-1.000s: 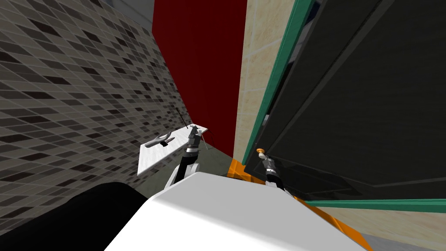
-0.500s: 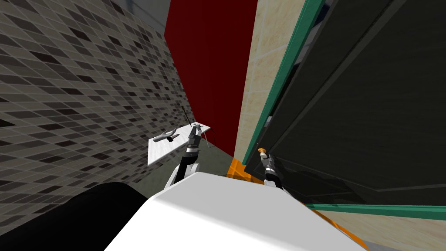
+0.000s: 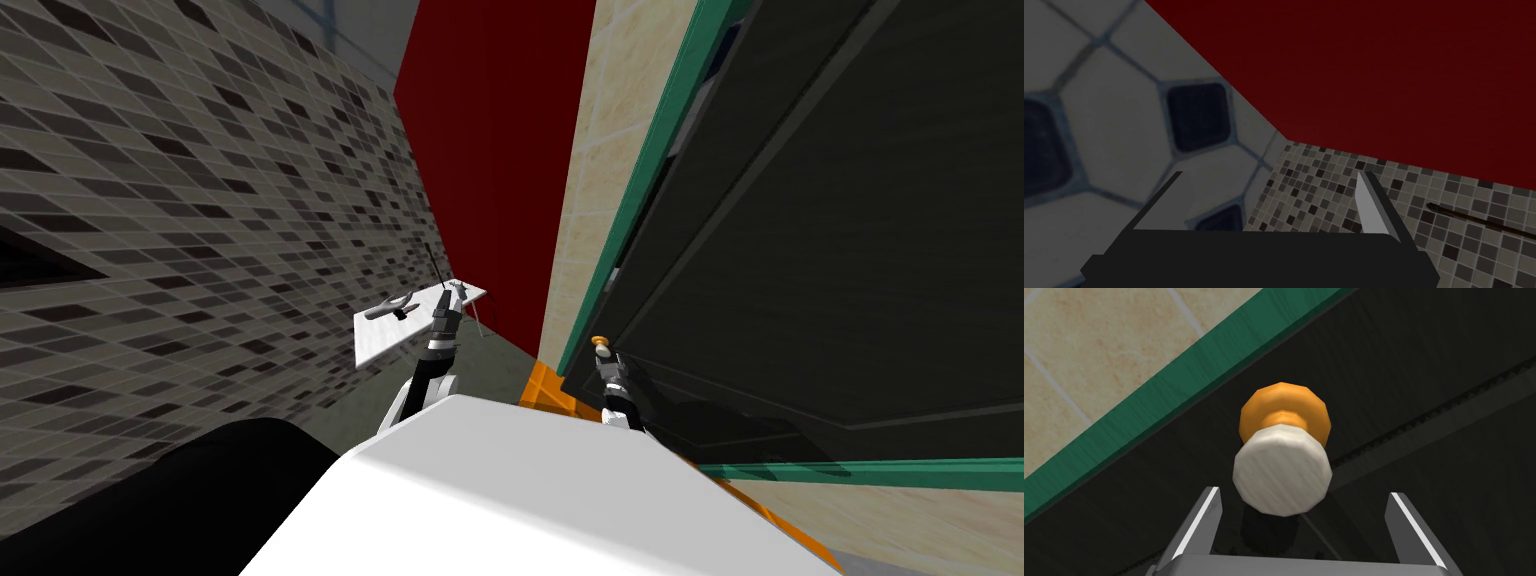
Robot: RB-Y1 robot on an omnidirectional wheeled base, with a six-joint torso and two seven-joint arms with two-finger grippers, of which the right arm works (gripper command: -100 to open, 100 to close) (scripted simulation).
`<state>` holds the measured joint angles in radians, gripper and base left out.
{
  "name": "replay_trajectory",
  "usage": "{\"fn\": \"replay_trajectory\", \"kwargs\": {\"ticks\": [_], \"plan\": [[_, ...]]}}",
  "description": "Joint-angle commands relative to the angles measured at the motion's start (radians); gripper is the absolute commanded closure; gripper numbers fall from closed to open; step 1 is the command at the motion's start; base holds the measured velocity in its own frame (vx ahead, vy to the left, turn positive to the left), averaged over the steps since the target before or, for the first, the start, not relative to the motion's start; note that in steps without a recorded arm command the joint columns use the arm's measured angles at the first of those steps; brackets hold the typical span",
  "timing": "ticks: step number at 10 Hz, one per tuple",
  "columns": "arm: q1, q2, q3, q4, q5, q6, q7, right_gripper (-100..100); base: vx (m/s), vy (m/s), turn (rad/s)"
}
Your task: Pull the door open
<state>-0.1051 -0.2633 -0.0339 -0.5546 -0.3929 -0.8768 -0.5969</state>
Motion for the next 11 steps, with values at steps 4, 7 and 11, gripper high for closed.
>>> {"fn": "replay_trajectory", "kwargs": {"ticks": [4,7,11], "plan": [[-0.006,0.014,0.015,-0.011,-0.045,0.004,-0.114,-100,-0.060,-0.011,0.037],[-0.013,0.025,0.028,-0.016,-0.082,0.005,-0.196,-100,-0.062,-0.006,0.040],[-0.019,0.037,0.042,-0.022,-0.119,0.007,-0.278,-100,-0.046,-0.010,0.029]]}}
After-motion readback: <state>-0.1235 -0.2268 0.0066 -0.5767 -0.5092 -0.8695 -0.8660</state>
